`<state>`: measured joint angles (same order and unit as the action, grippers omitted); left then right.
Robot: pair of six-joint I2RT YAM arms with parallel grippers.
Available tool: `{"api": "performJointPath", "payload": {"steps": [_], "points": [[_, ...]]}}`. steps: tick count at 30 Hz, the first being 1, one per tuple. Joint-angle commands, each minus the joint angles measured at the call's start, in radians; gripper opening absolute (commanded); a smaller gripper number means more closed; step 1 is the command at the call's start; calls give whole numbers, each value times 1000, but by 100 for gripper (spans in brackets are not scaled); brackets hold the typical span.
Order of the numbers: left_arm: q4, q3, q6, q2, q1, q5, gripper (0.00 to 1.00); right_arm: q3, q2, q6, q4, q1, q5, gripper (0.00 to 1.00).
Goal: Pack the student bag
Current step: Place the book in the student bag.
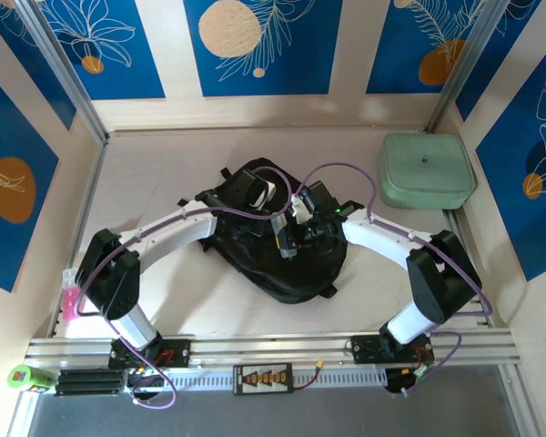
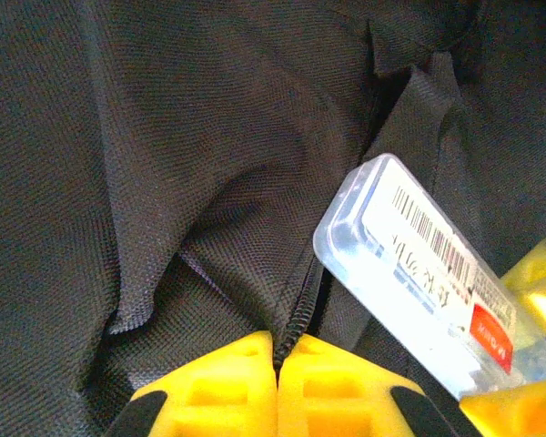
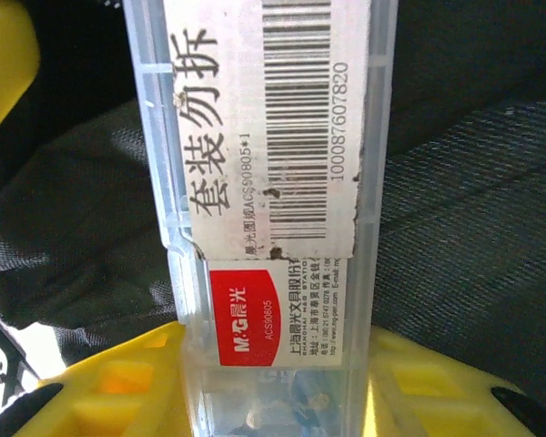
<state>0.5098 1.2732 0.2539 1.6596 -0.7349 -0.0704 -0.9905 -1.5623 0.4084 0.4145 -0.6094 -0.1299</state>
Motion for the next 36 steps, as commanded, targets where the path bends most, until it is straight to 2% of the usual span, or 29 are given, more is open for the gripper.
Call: {"api": "performJointPath", "payload": {"steps": [1,9,20,25,30,36], "points": [[-72,8,14,-6,10,33,0,-30,-22,-54,48,-30,-29,35],[-65,16,39,12,30,16,0,3,-3,-69,32,-30,-60,36],[-77,-16,8,2,32,128,0,-183,-130,61,71,4,77,36],[-72,-27,13,26,34,112,0,-233,-158,163,70,24,122,36],[-108,-63,32,59,46,92,0,-175,-142,204,-7,32,116,51],[-133,-87,49,101,61,110,0,-40,-44,228,-124,55,30,61]]}}
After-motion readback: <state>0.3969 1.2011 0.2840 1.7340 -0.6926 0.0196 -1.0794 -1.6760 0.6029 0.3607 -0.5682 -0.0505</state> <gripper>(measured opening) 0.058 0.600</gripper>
